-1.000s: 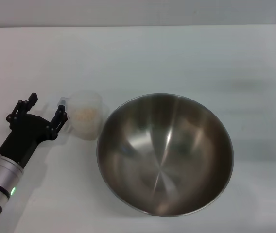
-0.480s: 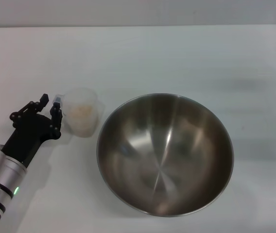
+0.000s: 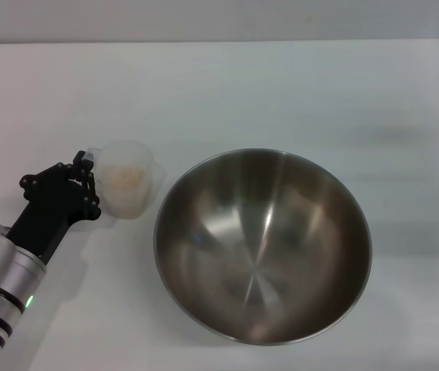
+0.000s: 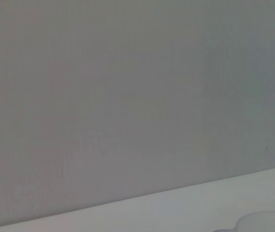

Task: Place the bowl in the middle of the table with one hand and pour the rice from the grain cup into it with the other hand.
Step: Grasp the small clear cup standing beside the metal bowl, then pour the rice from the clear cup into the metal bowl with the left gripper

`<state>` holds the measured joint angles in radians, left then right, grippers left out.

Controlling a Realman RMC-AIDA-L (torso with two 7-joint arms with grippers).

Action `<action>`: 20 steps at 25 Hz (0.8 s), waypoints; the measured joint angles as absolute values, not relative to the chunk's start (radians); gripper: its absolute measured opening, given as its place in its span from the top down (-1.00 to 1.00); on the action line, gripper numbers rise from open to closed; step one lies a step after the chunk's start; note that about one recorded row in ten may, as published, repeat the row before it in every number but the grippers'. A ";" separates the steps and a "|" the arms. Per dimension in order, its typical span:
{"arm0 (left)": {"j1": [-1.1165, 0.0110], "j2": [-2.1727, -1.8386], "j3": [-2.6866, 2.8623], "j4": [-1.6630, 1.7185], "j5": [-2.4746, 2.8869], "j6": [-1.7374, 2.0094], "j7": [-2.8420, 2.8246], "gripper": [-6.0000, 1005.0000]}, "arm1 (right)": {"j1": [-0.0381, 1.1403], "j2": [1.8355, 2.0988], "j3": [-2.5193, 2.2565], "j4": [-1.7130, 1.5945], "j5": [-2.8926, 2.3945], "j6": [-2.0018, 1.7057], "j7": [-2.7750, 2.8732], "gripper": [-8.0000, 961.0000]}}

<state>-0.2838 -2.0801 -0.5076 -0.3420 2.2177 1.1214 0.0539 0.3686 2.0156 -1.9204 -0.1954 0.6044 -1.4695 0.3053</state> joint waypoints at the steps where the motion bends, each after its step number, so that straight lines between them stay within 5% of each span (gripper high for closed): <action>1: -0.284 -2.080 -0.510 -0.347 2.218 1.126 0.065 0.89 | 0.367 2.016 -1.919 -0.195 0.604 -1.470 0.305 0.13; 20: -0.325 -2.080 -0.410 -0.376 2.369 1.584 0.935 0.92 | 0.367 2.015 -1.830 -0.201 0.602 -1.477 0.299 0.12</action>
<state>-0.3245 -2.0800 -0.4096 -0.3758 2.3692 1.5837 0.9350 0.3669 2.0151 -1.8304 -0.2009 0.6020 -1.4766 0.2994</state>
